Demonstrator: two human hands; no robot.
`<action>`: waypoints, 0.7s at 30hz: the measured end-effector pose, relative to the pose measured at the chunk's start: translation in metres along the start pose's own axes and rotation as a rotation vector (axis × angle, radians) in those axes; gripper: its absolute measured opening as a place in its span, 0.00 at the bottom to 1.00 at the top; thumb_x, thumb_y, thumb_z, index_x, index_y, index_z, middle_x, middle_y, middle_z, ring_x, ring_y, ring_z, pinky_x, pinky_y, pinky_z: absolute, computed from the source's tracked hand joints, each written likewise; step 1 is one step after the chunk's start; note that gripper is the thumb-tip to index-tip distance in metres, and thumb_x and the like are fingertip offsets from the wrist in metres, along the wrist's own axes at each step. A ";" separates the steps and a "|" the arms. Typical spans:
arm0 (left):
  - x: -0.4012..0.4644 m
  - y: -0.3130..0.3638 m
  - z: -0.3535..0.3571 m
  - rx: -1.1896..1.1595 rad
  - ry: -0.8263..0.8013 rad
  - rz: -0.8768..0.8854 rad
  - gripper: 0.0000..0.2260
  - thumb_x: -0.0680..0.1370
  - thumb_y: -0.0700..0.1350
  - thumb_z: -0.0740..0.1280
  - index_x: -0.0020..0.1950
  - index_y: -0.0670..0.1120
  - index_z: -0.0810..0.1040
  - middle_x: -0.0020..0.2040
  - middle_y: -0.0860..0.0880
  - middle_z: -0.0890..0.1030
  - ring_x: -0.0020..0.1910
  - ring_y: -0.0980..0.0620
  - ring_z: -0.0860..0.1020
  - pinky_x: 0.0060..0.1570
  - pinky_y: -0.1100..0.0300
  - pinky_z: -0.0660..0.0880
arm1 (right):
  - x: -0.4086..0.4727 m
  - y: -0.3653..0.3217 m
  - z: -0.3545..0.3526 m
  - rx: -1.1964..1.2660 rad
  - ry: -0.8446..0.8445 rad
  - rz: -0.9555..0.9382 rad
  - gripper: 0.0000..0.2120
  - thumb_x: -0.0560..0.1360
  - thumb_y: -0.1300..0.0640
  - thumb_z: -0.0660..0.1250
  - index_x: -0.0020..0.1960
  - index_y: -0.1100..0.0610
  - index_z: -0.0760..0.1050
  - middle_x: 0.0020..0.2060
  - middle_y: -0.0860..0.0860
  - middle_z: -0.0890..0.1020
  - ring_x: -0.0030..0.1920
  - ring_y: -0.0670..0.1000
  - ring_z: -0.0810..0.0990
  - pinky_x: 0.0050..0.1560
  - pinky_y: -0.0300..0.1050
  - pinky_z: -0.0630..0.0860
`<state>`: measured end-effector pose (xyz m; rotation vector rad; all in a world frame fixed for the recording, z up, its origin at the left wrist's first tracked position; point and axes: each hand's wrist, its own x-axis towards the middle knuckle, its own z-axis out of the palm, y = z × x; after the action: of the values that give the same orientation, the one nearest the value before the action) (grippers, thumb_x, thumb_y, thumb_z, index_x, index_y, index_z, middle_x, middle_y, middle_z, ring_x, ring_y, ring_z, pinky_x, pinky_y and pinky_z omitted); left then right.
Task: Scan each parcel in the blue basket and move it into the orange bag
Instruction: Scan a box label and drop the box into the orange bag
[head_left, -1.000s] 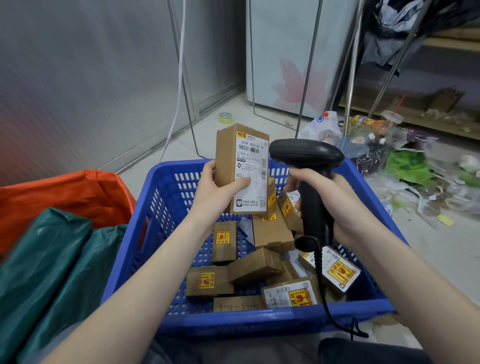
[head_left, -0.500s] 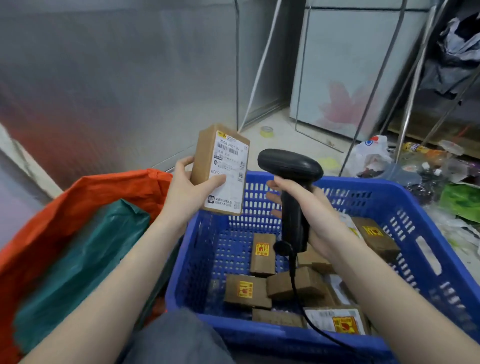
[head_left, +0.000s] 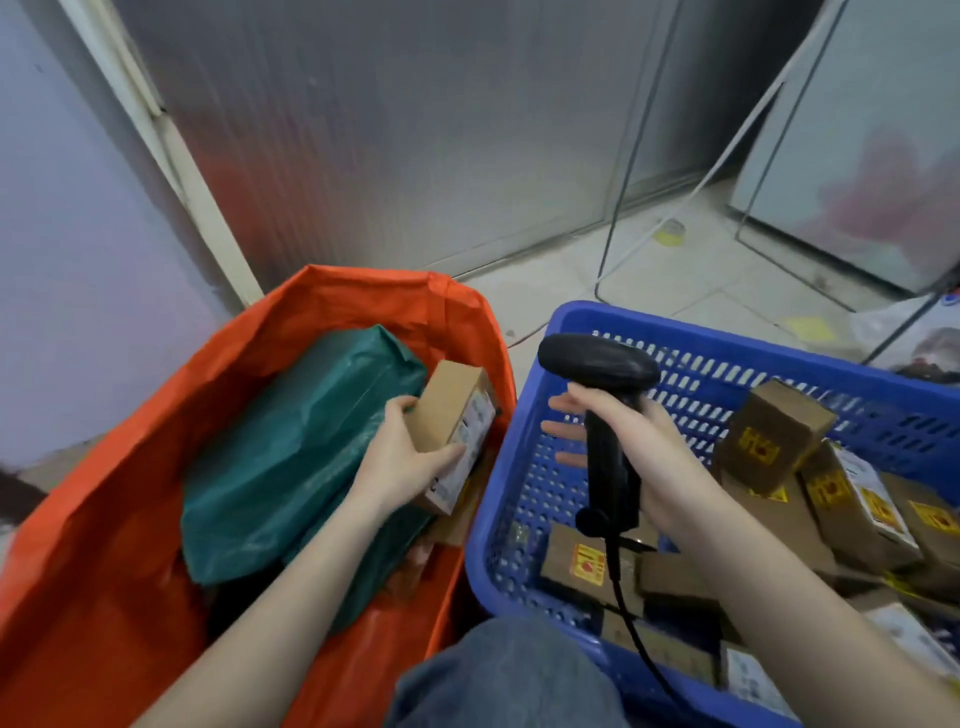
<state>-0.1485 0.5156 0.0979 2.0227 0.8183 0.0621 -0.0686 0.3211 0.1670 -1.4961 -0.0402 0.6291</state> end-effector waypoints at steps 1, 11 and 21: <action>0.000 -0.005 0.005 -0.001 -0.024 0.006 0.36 0.71 0.49 0.75 0.73 0.45 0.60 0.69 0.44 0.70 0.66 0.48 0.71 0.60 0.62 0.66 | 0.002 0.003 0.001 -0.005 0.001 0.008 0.08 0.76 0.55 0.69 0.54 0.52 0.78 0.51 0.54 0.84 0.49 0.52 0.85 0.53 0.55 0.81; -0.006 0.052 0.016 -0.016 0.006 0.242 0.32 0.76 0.51 0.69 0.76 0.47 0.60 0.76 0.51 0.64 0.74 0.55 0.62 0.63 0.69 0.56 | -0.011 -0.008 -0.019 -0.018 0.012 -0.007 0.12 0.77 0.52 0.67 0.58 0.55 0.75 0.52 0.53 0.83 0.38 0.56 0.85 0.38 0.46 0.80; -0.050 0.174 0.084 -0.042 -0.176 0.479 0.27 0.79 0.47 0.64 0.76 0.50 0.60 0.73 0.53 0.66 0.64 0.61 0.66 0.52 0.76 0.63 | -0.065 -0.051 -0.141 -0.155 0.266 -0.164 0.14 0.75 0.49 0.67 0.55 0.58 0.77 0.45 0.54 0.84 0.30 0.49 0.79 0.33 0.41 0.74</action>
<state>-0.0670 0.3632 0.1982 2.1087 0.2099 0.1683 -0.0479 0.1684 0.2219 -1.6962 -0.0068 0.2973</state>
